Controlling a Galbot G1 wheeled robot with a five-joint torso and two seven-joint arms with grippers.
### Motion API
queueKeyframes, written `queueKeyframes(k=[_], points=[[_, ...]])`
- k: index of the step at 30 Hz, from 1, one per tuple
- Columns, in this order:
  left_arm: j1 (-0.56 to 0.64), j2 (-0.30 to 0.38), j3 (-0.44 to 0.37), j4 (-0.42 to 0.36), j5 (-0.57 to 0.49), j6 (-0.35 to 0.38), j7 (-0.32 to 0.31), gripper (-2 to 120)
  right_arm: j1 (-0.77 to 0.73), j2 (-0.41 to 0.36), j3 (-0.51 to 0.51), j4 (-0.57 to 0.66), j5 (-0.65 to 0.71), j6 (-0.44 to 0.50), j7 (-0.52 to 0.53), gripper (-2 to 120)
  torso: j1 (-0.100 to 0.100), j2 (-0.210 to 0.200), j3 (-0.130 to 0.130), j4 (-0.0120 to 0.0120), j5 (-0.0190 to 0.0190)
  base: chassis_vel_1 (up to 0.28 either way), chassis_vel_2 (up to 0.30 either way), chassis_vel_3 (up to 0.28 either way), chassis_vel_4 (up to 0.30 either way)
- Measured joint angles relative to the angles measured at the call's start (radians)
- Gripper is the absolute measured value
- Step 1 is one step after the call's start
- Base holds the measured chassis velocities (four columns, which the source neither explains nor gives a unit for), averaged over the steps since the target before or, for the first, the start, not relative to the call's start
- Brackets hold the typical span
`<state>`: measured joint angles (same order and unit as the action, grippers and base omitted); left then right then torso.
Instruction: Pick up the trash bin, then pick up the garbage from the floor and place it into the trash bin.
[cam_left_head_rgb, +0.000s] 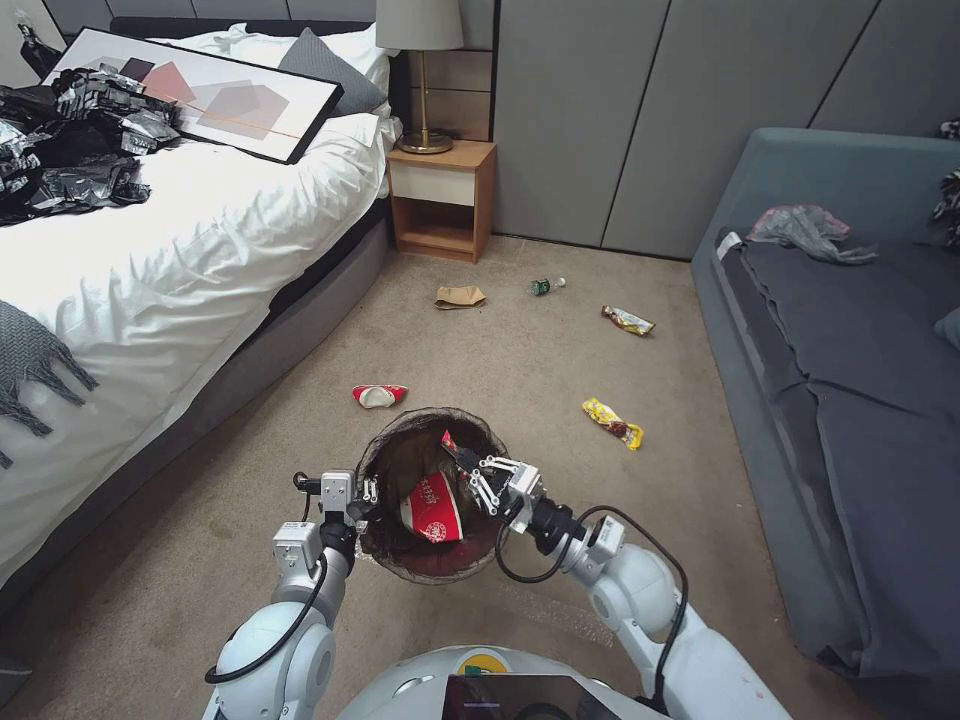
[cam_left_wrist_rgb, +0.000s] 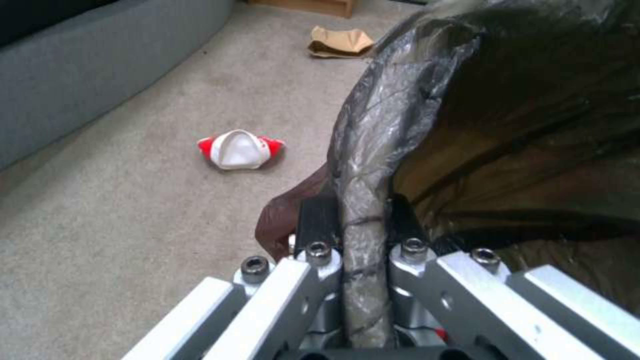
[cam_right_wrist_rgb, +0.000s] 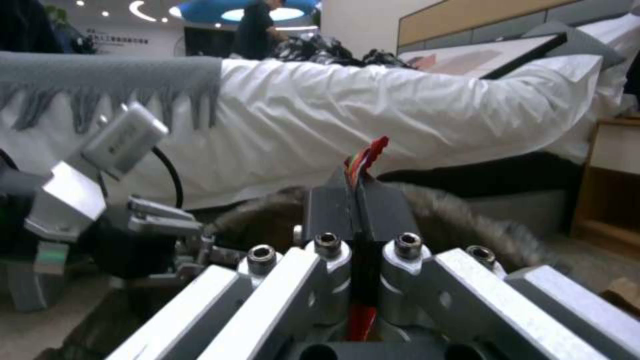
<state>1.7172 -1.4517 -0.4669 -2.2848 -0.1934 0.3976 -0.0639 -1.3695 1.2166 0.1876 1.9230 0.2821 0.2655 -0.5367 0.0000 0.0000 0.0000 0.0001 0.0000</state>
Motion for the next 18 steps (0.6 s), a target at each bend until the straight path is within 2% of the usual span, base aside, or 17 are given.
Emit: queueKeyframes(k=[5, 7, 8, 10, 12, 13, 14, 16, 18], points=[[0.002, -0.001, 0.004, -0.004, 0.000, 0.001, -0.001, 2, 0.006, 0.017, -0.009, -0.053, -0.036, 0.004, 0.020, 2, 0.000, 0.000, 0.000, 0.0000, 0.0000, 0.000, 0.000, 0.000, 0.000], [0.002, -0.001, 0.004, -0.004, -0.001, 0.001, -0.001, 2, 0.004, 0.021, -0.009, -0.062, -0.043, 0.004, 0.027, 10, 0.000, 0.000, 0.000, 0.0000, 0.0000, 0.000, 0.000, 0.000, 0.000], [0.002, -0.001, 0.004, -0.004, -0.001, 0.001, -0.001, 2, 0.004, 0.021, -0.009, -0.062, -0.043, 0.004, 0.027, 10, 0.000, 0.000, 0.000, 0.0000, 0.0000, 0.000, 0.000, 0.000, 0.000], [0.000, -0.001, 0.004, -0.003, -0.001, 0.001, -0.001, 2, 0.002, 0.023, -0.008, -0.066, -0.045, 0.005, 0.029, 19, 0.000, 0.000, 0.000, 0.0000, 0.0000, 0.000, 0.000, 0.000, 0.000], [0.000, -0.001, 0.005, -0.003, -0.002, 0.001, -0.001, 2, 0.001, 0.023, -0.007, -0.067, -0.045, 0.006, 0.030, 23, 0.000, 0.000, 0.000, 0.0000, 0.0000, 0.000, 0.000, 0.000, 0.000], [-0.001, -0.001, 0.005, 0.000, -0.002, 0.001, -0.001, 2, 0.000, 0.023, -0.004, -0.067, -0.046, 0.006, 0.030, 31, 0.000, 0.000, 0.000, 0.0000, 0.0000, 0.000, 0.000, 0.000, 0.000], [-0.001, -0.001, 0.005, 0.000, -0.002, 0.001, -0.001, 2, 0.000, 0.023, -0.004, -0.067, -0.046, 0.006, 0.030, 31, 0.000, 0.000, 0.000, 0.0000, 0.0000, 0.000, 0.000, 0.000, 0.000], [-0.001, -0.002, 0.006, 0.003, -0.002, 0.000, -0.001, 2, -0.003, 0.022, 0.000, -0.067, -0.046, 0.008, 0.031, 41, 0.000, 0.000, 0.000, 0.0000, 0.0000, 0.000, 0.000, 0.000, 0.000], [-0.001, -0.002, 0.006, 0.004, -0.002, 0.000, -0.001, 2, -0.003, 0.022, 0.001, -0.067, -0.046, 0.008, 0.031, 43, 0.000, 0.000, 0.000, 0.0000, 0.0000, 0.000, 0.000, 0.000, 0.000]])
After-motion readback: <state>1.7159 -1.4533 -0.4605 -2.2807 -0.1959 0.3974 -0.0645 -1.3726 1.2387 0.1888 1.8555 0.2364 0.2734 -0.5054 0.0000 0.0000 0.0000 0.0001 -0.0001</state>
